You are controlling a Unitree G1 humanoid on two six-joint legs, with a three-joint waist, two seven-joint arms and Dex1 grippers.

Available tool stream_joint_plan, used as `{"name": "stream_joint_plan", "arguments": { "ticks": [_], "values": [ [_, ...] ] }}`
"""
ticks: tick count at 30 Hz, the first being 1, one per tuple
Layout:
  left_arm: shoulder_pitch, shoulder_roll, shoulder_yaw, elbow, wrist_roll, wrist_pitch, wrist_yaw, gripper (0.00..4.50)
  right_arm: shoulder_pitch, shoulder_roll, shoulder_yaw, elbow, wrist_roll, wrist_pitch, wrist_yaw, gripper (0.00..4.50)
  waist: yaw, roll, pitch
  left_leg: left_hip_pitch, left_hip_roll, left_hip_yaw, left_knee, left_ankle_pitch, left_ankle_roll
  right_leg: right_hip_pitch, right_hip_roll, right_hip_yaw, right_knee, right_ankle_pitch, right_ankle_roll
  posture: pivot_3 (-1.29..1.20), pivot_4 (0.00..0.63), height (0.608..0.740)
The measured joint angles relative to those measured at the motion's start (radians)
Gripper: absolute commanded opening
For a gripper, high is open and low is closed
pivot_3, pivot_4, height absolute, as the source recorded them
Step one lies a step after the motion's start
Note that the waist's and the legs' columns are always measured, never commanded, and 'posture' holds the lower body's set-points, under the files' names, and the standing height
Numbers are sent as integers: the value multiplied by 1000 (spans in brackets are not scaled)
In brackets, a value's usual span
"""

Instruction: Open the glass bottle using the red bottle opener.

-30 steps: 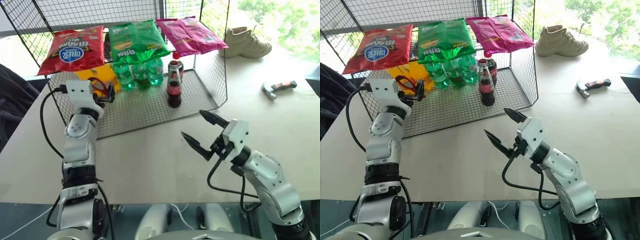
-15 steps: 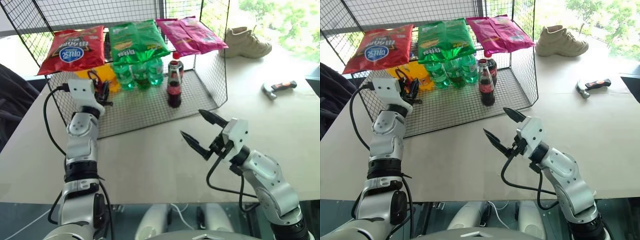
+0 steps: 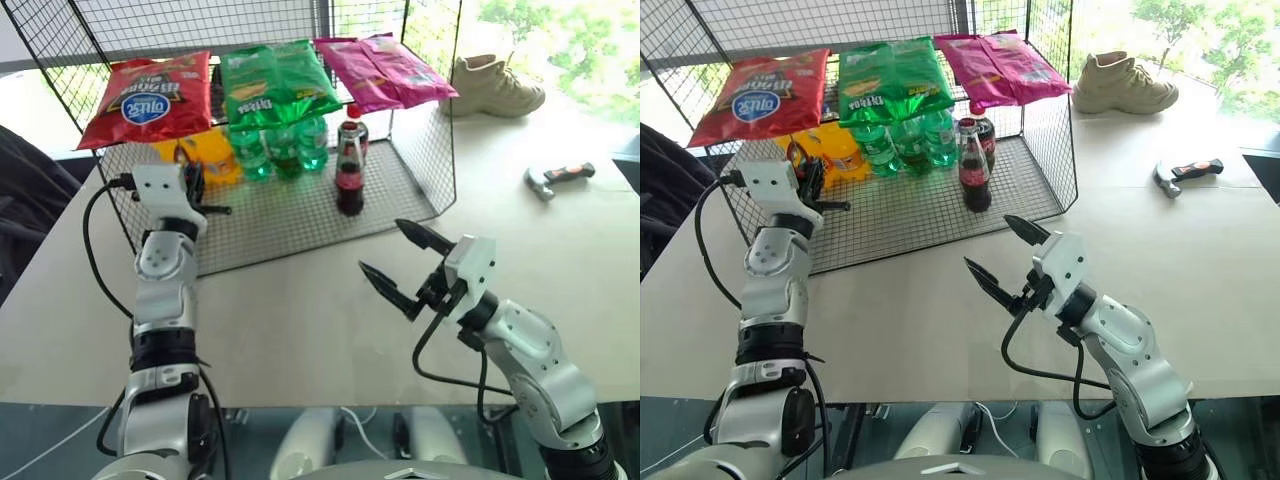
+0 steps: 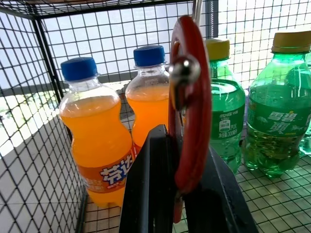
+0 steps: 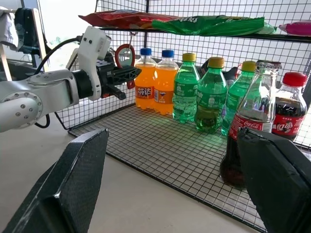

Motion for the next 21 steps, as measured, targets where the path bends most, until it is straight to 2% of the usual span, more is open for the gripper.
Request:
{"name": "stream_joint_plan", "arguments": {
  "ticks": [12, 21],
  "values": [
    [76, -29, -22, -213, 185, -45, 220, 24, 4, 0, -2, 4, 6, 1, 1, 4262, -1, 0, 0, 0, 0, 0, 0, 0, 0, 0, 0, 0, 0, 0, 0, 0, 150, 740],
    [154, -49, -21, -321, 267, 25, 323, 24, 6, 0, -2, 16, 11, 1, 4, 4262, -1, 0, 0, 0, 0, 1, 0, 0, 0, 0, 0, 0, 0, 0, 0, 0, 150, 740]
  ]
}}
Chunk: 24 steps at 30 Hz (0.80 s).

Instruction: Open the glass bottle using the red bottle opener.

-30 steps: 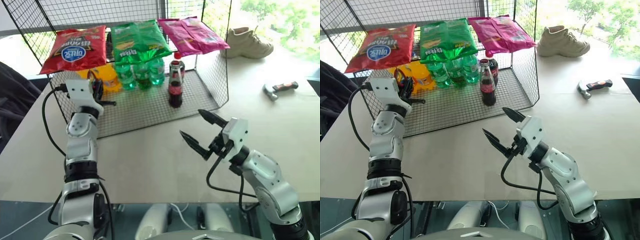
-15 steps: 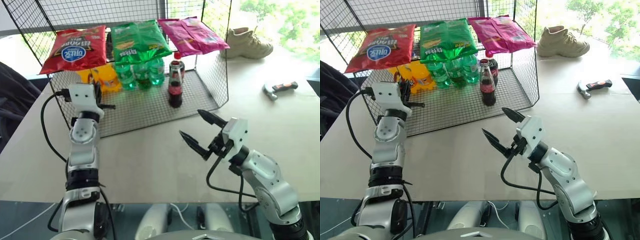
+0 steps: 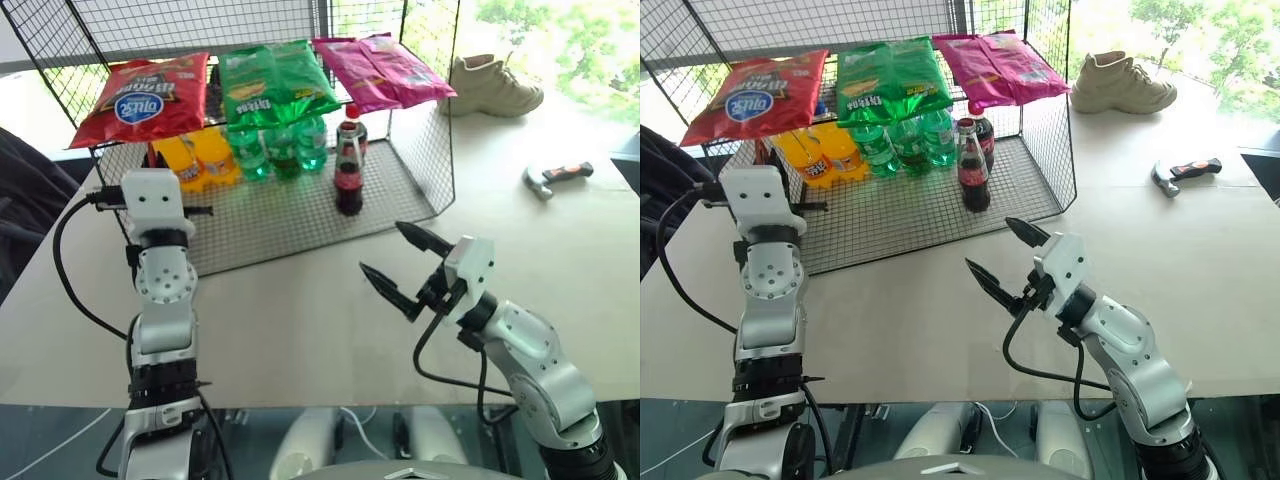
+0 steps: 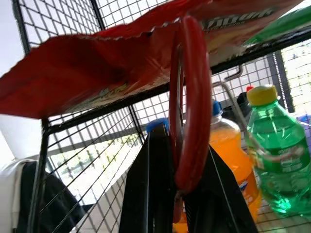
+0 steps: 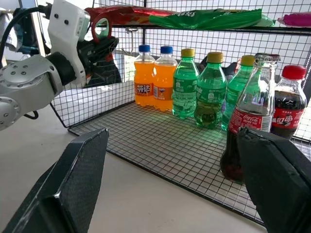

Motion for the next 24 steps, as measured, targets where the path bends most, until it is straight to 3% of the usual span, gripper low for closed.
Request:
{"name": "stream_joint_plan", "arguments": {
  "ticks": [6, 11, 17, 24],
  "values": [
    [24, -25, 2, -46, 8, 31, 23, 24, 0, -1, 0, 0, 5, 0, 8, 4262, 1, 0, 0, 0, 0, 0, 0, 0, 0, 0, 0, 0, 0, 0, 0, 0, 150, 740],
    [50, -86, -19, -66, -127, 46, -86, 24, 0, -4, -2, 1, 7, 0, 13, 4262, 0, 0, 0, 0, 0, 0, 0, 0, 0, 0, 0, 0, 0, 0, 0, 0, 150, 740],
    [102, -133, -112, -188, -418, 144, -350, 24, -14, -54, -49, 34, 32, 11, 42, 4262, -2, 0, 0, 0, 1, 1, 0, 0, 0, 0, -1, 0, 0, 0, 0, 0, 150, 740],
    [132, -40, -122, -323, -867, 445, -649, 24, -57, -222, -138, 111, 152, 143, 174, 4262, -4, 0, 0, 0, 1, 1, 0, -2, 3, 1, 0, 1, 0, 0, -1, 0, 150, 740]
  ]
}}
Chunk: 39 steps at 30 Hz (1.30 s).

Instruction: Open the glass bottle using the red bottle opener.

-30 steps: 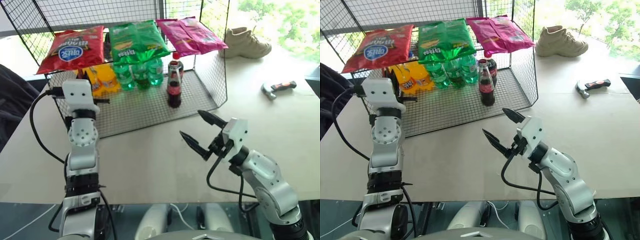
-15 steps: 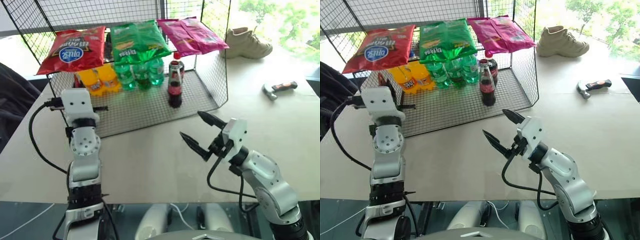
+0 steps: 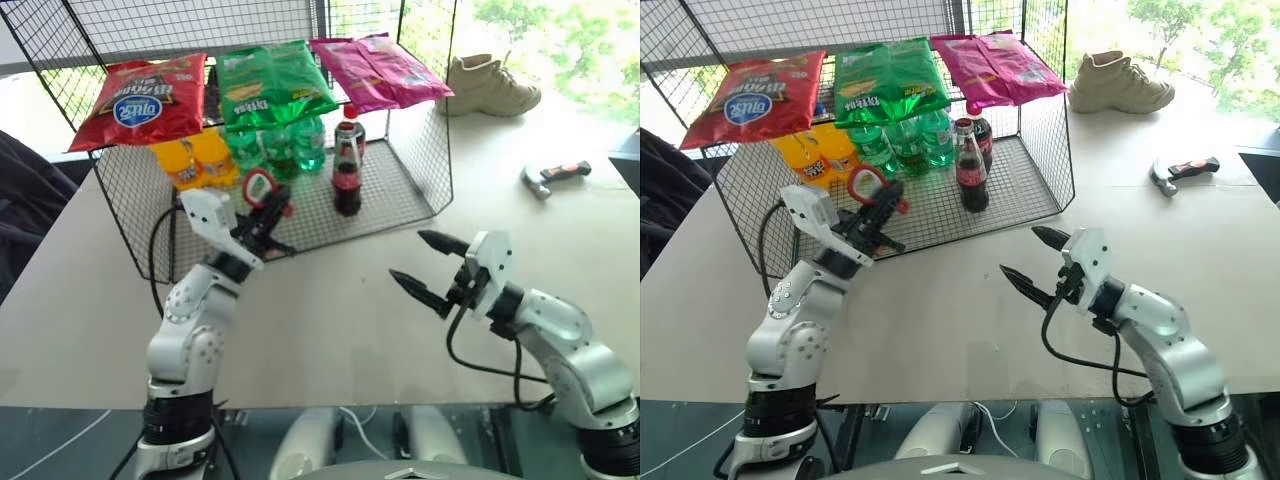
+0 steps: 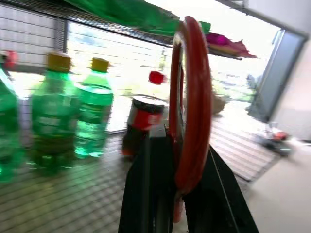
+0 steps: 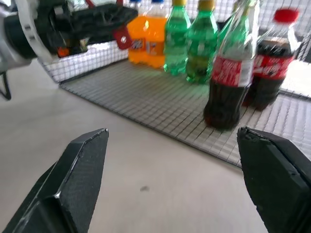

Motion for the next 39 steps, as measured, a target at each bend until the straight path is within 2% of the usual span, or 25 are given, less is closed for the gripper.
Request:
{"name": "stream_joint_plan", "arguments": {
  "ticks": [3, 6, 11, 15, 23, 39],
  "values": [
    [4, 24, -6, 1, -225, 172, -103, 24, -52, -58, -1, 24, 68, 95, 67, 4262, 0, 0, 0, 0, 0, 0, 0, -1, 1, 0, 0, 0, 0, 0, 0, 0, 150, 740],
    [-10, 47, -12, 14, -387, 308, -174, 24, -113, -99, 1, 36, 141, 200, 120, 4262, 1, 0, 0, 0, 0, 0, 0, -1, 1, 0, 0, 0, 0, 0, 0, 0, 150, 740],
    [-69, 57, -60, 79, -512, 463, -269, 24, -226, -188, 21, 47, 298, 429, 228, 4262, 4, 0, 0, 0, 0, -1, 1, -1, 2, 1, -1, 0, -1, 0, 0, 0, 150, 740],
    [-102, 48, -115, 108, -485, 480, -319, 24, -302, -202, 51, 47, 386, 555, 268, 4262, 3, 0, 0, -1, 0, -1, 1, -1, 2, 1, -3, 0, -1, 0, 0, 0, 150, 740],
    [-128, 17, -165, 170, -380, 462, -401, 24, -402, -104, 94, 45, 494, 695, 234, 4262, 4, 0, 1, -3, 0, -1, 1, 0, 0, -1, -5, 2, -2, 0, 0, 0, 150, 740],
    [-135, 0, -205, 182, -249, 431, -493, 24, -441, -11, 123, 61, 507, 787, 147, 4262, 4, 0, 0, -11, 0, -1, 1, 1, -2, -9, -5, 2, -1, 0, -1, 0, 150, 740]
  ]
}}
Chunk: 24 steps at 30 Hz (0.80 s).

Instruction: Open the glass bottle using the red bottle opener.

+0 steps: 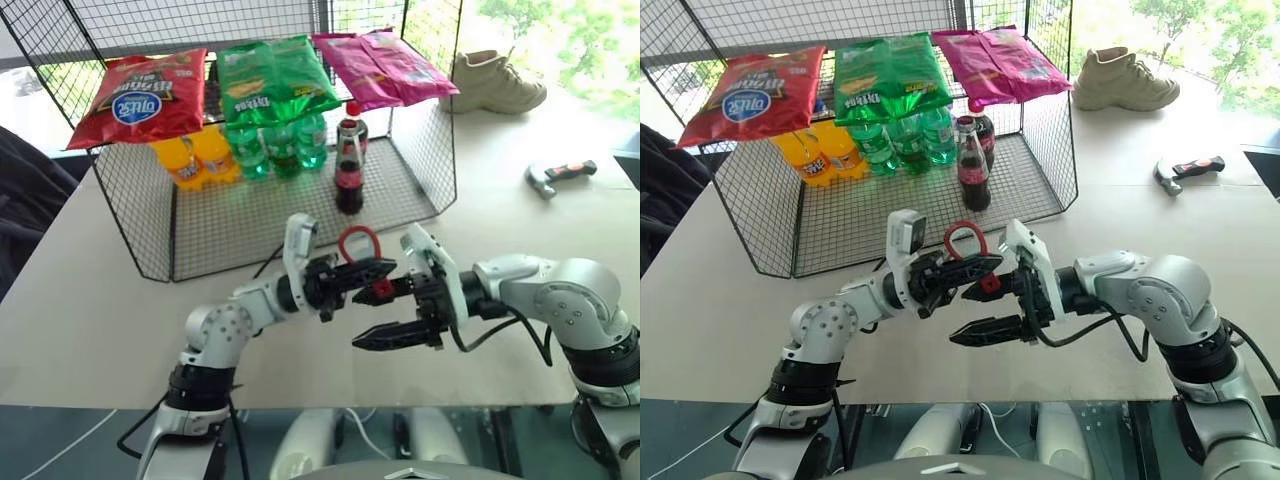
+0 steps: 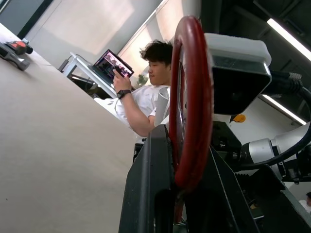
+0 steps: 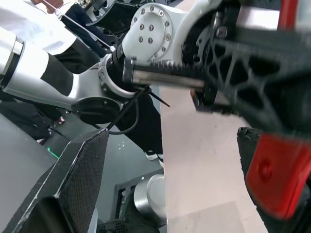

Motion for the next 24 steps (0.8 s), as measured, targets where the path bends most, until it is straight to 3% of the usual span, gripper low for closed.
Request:
{"name": "stream_joint_plan", "arguments": {
  "ticks": [1, 3, 4, 5, 8, 12, 24],
  "values": [
    [0, 0, -1, 0, 3, 0, -3, 24, 0, 1, 0, 2, 1, 2, -1, 4262, 0, 0, 0, 0, 0, 0, 0, 0, 0, 0, 0, 0, 0, 0, 0, 0, 150, 740],
    [0, 2, -2, 0, 18, -2, -13, 0, -1, 8, 0, 6, 1, 12, -6, 3736, 0, 0, 0, 0, 0, 0, 0, 0, 0, 0, 0, 0, 0, 0, 0, 0, 150, 740],
    [-1, 2, -5, 0, 23, -3, -24, 0, -1, 10, 0, 14, 1, 16, -14, 3227, 0, 0, 0, 0, 0, 0, 0, 0, 0, 0, 0, 0, 0, 0, 0, 0, 150, 740],
    [-1, 2, -8, 0, 25, -3, -27, 0, -1, 10, 0, 18, 0, 17, -18, 3117, 0, 0, 0, 0, 0, 0, 0, 0, 0, 0, 0, 0, 0, 0, 0, 0, 150, 740],
    [-7, 1, -17, 0, 38, -8, -42, 0, -1, 8, -2, 25, -3, 20, -28, 1939, 0, 0, 0, 0, 0, 0, 0, 0, 0, 0, 0, 0, 0, 0, 0, 0, 150, 740],
    [-20, -6, -33, -1, 39, -16, -63, 0, -1, -2, -12, 32, -16, 20, -48, 45, 0, 0, 0, 0, 0, 0, 0, 0, 0, 0, 0, 0, 0, 0, 0, 0, 150, 740],
    [-23, -7, -35, 0, 64, -34, -64, 0, 4, 1, -14, 45, -22, 19, -61, 45, -1, 0, 0, -1, 0, 0, 0, 0, 0, -1, 0, 0, 0, 0, 0, 0, 150, 740]
  ]
}}
